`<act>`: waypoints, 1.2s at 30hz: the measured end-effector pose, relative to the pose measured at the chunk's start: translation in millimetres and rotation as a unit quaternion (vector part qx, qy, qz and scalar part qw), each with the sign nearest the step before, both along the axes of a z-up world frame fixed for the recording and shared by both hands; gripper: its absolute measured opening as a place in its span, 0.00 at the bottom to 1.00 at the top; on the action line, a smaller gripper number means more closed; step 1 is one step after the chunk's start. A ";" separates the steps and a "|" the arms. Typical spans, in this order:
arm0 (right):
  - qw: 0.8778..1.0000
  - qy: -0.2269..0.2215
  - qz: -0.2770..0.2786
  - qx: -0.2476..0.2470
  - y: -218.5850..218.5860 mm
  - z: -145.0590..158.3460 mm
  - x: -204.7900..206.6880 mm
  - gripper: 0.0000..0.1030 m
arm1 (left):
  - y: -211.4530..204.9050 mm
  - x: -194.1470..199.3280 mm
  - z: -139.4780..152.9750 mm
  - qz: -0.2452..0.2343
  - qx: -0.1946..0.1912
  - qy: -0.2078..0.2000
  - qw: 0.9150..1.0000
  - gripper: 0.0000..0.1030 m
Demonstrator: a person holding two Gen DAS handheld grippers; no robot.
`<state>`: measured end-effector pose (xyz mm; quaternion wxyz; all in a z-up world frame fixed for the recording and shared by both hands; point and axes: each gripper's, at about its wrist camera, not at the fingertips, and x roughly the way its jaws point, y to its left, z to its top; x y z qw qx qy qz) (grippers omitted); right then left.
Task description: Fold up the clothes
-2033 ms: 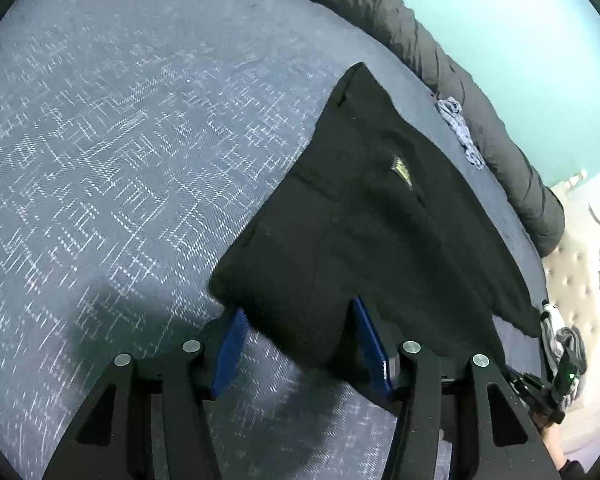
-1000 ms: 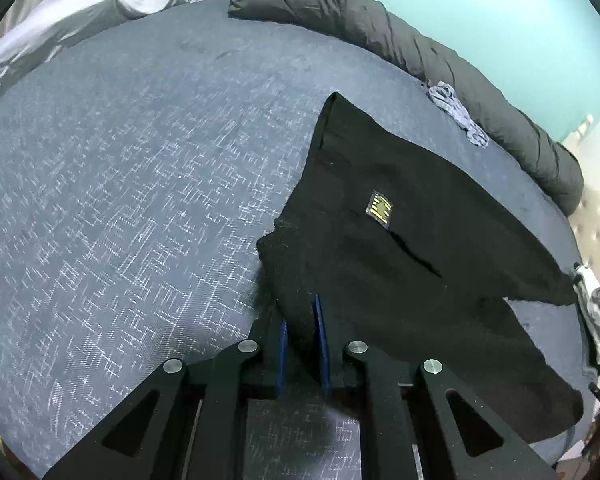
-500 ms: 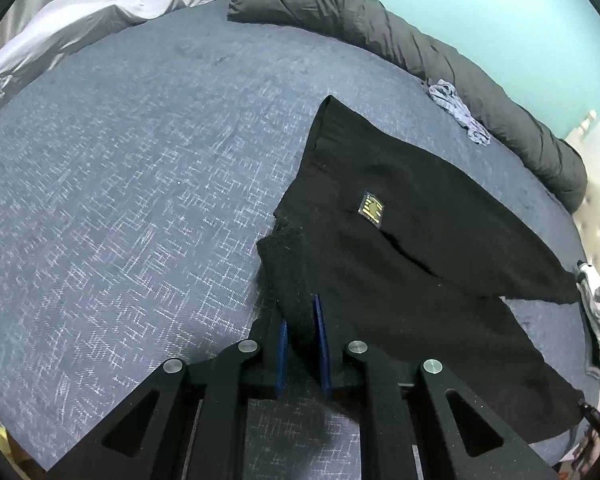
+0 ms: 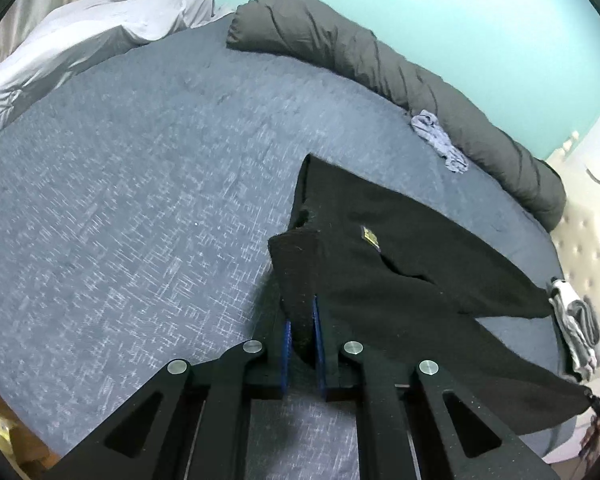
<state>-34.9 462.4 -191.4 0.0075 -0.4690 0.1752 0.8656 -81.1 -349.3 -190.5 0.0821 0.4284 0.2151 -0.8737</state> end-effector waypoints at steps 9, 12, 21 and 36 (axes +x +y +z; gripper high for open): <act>0.998 -0.065 -0.017 0.004 -3.6 -86.9 -1.8 0.06 | 2.1 5.2 -61.9 0.007 0.031 -0.056 0.998 0.10; 0.997 -0.073 -0.012 0.013 -5.0 -98.1 0.5 0.08 | -3.0 5.1 -85.6 0.013 0.041 -0.081 0.996 0.10; 0.998 -0.042 -0.014 0.039 17.0 -66.9 16.2 0.20 | -9.6 12.3 -82.7 0.025 0.064 -0.071 0.995 0.29; 0.983 -0.033 0.169 0.062 -121.4 -89.2 -57.7 0.41 | 114.6 -58.8 -42.2 -0.126 0.042 -0.040 0.990 0.42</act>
